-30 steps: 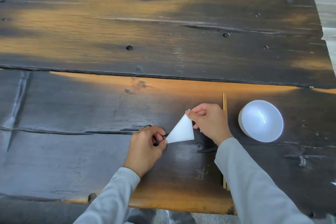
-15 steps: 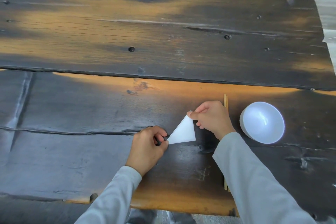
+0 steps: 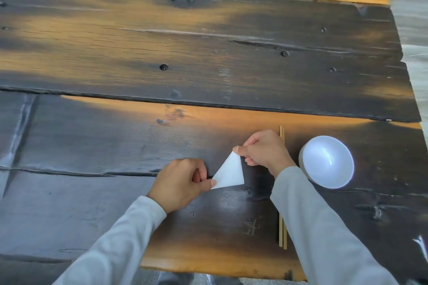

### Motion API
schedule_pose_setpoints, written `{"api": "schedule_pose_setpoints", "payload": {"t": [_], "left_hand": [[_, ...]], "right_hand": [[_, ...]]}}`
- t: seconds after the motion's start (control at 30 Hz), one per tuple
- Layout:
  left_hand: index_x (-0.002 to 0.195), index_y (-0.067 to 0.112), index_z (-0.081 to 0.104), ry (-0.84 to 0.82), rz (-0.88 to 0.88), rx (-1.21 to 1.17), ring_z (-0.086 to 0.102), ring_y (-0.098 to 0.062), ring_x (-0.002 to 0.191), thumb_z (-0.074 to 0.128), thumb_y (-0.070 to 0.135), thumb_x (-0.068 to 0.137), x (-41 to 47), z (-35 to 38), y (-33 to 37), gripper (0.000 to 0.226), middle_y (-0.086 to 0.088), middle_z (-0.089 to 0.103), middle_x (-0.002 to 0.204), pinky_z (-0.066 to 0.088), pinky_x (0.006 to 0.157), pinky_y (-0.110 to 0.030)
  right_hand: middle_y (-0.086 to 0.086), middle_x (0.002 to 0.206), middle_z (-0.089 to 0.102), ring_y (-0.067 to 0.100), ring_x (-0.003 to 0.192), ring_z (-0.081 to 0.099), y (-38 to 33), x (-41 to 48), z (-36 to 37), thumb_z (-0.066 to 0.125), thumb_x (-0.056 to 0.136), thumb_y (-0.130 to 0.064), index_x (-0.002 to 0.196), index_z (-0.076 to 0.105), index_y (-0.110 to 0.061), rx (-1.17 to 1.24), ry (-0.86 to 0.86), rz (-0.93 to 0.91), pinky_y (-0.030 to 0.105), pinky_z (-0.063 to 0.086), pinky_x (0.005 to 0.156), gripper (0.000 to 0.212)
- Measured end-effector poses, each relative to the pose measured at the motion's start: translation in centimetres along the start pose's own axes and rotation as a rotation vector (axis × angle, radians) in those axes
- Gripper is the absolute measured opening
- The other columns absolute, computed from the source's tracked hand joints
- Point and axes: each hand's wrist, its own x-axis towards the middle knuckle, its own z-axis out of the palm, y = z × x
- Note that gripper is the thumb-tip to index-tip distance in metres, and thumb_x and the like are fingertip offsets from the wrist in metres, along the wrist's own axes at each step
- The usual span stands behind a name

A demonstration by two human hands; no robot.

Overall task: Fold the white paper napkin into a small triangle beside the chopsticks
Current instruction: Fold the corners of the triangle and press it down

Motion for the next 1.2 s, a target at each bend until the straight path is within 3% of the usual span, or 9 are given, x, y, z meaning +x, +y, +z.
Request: {"api": "schedule_pose_setpoints", "payload": {"t": [0.07,0.17,0.3,0.7,0.93,1.0,1.07,1.13,1.2], "left_hand": [[0.098,0.032,0.066,0.049,0.175,0.042,0.057,-0.013,0.089,0.074,0.043,0.084,0.5,-0.4,0.5,0.019,0.013,0.063,0.094,0.048,0.080,-0.037],[0.136,0.043,0.052,-0.020,0.367,0.316,0.041,-0.019,0.123,0.064,0.050,0.091,1.9,-0.7,1.2,0.047,0.009,0.048,0.137,0.030,0.092,-0.036],[0.149,0.051,0.029,-0.133,0.519,0.638,0.011,-0.025,0.148,0.055,0.063,0.090,4.4,-1.2,1.5,0.065,0.001,0.016,0.162,0.022,0.109,-0.049],[0.149,0.055,0.017,-0.180,0.583,0.797,-0.005,-0.033,0.151,0.067,0.067,0.077,6.5,-1.6,1.3,0.089,-0.006,-0.001,0.166,0.016,0.115,-0.061],[0.152,0.054,0.009,-0.170,0.551,0.813,0.001,-0.031,0.150,0.065,0.073,0.074,6.7,-1.5,1.1,0.097,0.000,-0.009,0.167,0.019,0.114,-0.059],[0.152,0.053,0.011,-0.164,0.545,0.812,0.001,-0.030,0.150,0.067,0.073,0.073,6.7,-1.5,1.3,0.099,0.000,-0.009,0.167,0.020,0.113,-0.059],[0.151,0.053,0.011,-0.161,0.541,0.815,0.001,-0.031,0.149,0.068,0.072,0.072,6.6,-1.4,1.4,0.099,0.000,-0.010,0.167,0.020,0.113,-0.060],[0.151,0.054,0.011,-0.158,0.542,0.820,0.001,-0.033,0.149,0.066,0.073,0.073,6.5,-1.4,1.4,0.097,-0.001,-0.010,0.167,0.021,0.113,-0.059],[0.151,0.052,0.008,-0.144,0.554,0.851,0.004,-0.035,0.149,0.061,0.076,0.075,6.5,-1.5,1.4,0.096,-0.004,-0.011,0.167,0.023,0.111,-0.057]], "right_hand": [[-0.010,0.051,0.071,0.004,0.047,0.070,0.1,0.0,0.0,0.090,0.073,-0.034,0.067,0.076,-0.019,0.001,0.002,0.003,0.024,0.055,0.058,0.022],[-0.013,0.050,0.069,-0.001,0.048,0.068,0.0,0.0,-0.1,0.090,0.075,-0.035,0.067,0.075,-0.021,-0.019,-0.003,-0.003,0.024,0.055,0.058,0.022],[-0.010,0.051,0.071,0.004,0.048,0.070,0.0,0.1,0.0,0.091,0.073,-0.035,0.068,0.076,-0.020,-0.008,-0.010,0.001,0.026,0.060,0.061,0.022],[-0.008,0.052,0.072,0.004,0.047,0.070,-0.1,0.1,-0.1,0.092,0.072,-0.037,0.067,0.076,-0.021,-0.004,-0.023,0.001,0.022,0.055,0.054,0.023],[-0.002,0.064,0.077,0.007,0.057,0.074,-1.2,-0.6,-1.3,0.091,0.073,-0.039,0.080,0.079,-0.015,0.131,-0.123,0.085,0.019,0.059,0.053,0.028],[-0.001,0.073,0.078,0.009,0.068,0.073,-0.9,-1.5,-1.0,0.083,0.081,-0.046,0.082,0.078,-0.019,0.098,-0.039,-0.010,0.027,0.063,0.067,0.027],[-0.007,0.082,0.076,0.008,0.079,0.068,0.3,-3.4,0.0,0.071,0.091,-0.045,0.086,0.077,-0.024,-0.001,0.173,-0.242,0.033,0.059,0.080,0.022],[-0.010,0.099,0.073,0.006,0.092,0.064,2.1,-6.4,2.0,0.062,0.097,-0.043,0.103,0.074,-0.024,-0.025,0.326,-0.482,0.031,0.053,0.086,0.023],[-0.006,0.125,0.067,0.009,0.117,0.057,4.2,-9.3,4.3,0.055,0.099,-0.046,0.126,0.067,-0.020,-0.059,0.287,-0.642,0.029,0.047,0.102,0.039]]}}
